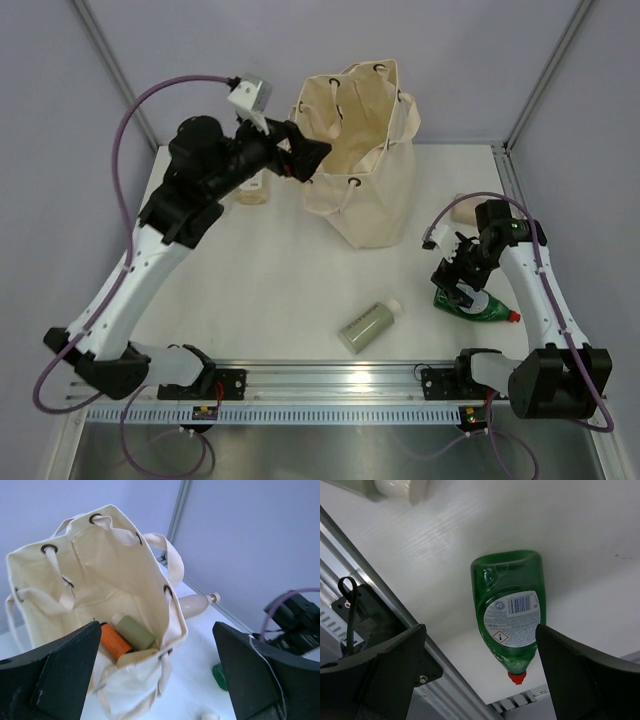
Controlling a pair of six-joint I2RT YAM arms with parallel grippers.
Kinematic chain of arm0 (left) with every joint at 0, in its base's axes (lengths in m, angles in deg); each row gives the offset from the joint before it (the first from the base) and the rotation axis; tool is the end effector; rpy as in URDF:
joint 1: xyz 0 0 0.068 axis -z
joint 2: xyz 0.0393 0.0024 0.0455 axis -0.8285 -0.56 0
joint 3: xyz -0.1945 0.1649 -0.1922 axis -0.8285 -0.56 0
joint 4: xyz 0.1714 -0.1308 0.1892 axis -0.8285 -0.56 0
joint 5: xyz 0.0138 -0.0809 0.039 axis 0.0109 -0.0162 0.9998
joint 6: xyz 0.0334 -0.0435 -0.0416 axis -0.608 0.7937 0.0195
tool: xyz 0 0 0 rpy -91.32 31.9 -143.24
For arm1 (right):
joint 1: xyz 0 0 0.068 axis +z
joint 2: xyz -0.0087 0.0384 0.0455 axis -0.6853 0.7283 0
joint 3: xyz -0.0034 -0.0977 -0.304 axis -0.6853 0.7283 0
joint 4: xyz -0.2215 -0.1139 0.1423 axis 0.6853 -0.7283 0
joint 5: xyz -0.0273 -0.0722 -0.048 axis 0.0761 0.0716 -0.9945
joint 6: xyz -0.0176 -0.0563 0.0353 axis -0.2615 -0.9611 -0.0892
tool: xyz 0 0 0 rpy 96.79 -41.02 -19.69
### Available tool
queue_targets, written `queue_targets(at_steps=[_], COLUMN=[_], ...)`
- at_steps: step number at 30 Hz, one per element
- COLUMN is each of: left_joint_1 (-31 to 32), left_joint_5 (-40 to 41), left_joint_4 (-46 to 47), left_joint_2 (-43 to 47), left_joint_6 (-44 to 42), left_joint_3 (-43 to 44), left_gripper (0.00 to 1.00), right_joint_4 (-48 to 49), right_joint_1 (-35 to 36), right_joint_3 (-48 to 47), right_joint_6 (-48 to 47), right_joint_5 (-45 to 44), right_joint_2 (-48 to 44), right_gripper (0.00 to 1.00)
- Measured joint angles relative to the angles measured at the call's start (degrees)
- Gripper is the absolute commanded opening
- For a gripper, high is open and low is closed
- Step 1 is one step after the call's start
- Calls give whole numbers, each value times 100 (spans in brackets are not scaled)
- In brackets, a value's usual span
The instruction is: Place the personal care products into the canvas bag
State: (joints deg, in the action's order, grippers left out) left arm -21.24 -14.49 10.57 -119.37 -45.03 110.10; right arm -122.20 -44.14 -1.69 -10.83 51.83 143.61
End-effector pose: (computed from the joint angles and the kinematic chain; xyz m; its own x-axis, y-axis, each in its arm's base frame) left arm 0.2682 -0.1988 0.5759 -0.1603 -0.1601 -0.9740 0.6987 0.6786 -0.2266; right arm 0.1979 0.0164 0.3117 -0.3971 -0.8269 -0.3982 -0.8961 0.4430 -0.0264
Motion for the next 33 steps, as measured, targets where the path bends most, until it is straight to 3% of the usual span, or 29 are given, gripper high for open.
queue_targets(at_steps=[8, 14, 21, 33], left_joint_1=[0, 0, 0, 0], left_joint_5=[348, 428, 422, 402], left_joint_4=[109, -203, -566, -693], left_joint_2=[3423, 4723, 5486, 5925], left_joint_6=[111, 492, 966, 1392], left_joint_3=[-3836, -5525, -6343, -6496], left_gripper=[99, 99, 99, 99], right_joint_4=[861, 1338, 1873, 1917], right_joint_1=[376, 831, 1095, 1856], right_joint_3=[1023, 1298, 1300, 970], right_joint_6=[605, 739, 960, 1569], right_joint_5=[-1578, -2197, -2953, -3910], right_joint_2=[439, 966, 1891, 3064], right_gripper=[100, 99, 100, 100])
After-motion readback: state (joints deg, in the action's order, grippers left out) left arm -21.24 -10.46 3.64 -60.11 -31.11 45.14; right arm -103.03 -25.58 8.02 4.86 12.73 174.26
